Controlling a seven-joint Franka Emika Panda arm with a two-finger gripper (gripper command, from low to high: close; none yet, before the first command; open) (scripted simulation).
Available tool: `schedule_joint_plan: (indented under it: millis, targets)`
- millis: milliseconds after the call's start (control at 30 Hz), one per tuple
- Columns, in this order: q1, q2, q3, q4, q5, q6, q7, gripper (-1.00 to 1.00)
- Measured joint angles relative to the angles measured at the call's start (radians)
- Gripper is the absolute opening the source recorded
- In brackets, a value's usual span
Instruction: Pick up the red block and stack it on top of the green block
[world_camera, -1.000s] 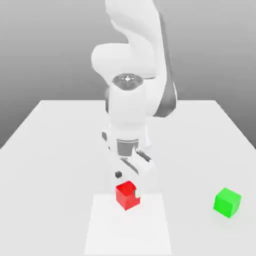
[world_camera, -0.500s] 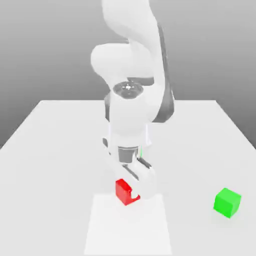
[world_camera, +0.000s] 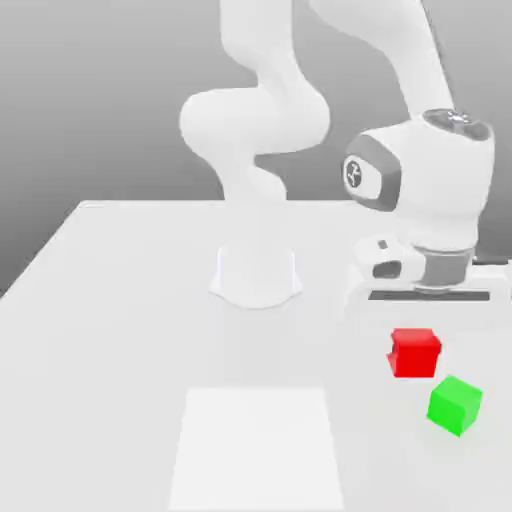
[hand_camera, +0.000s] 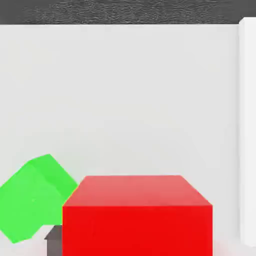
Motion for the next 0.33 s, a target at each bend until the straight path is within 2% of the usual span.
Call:
schedule_joint_plan:
  millis: [200, 233, 333]
  targets:
    - [0.03, 0.163, -0.049, 0.036, -0.134, 0.119, 0.049, -1.0]
    - [0.035, 0.186, -0.058, 0.037, -0.156, 0.139, 0.064, 1.0]
    - [0.035, 0.186, -0.058, 0.037, -0.156, 0.139, 0.064, 1.0]
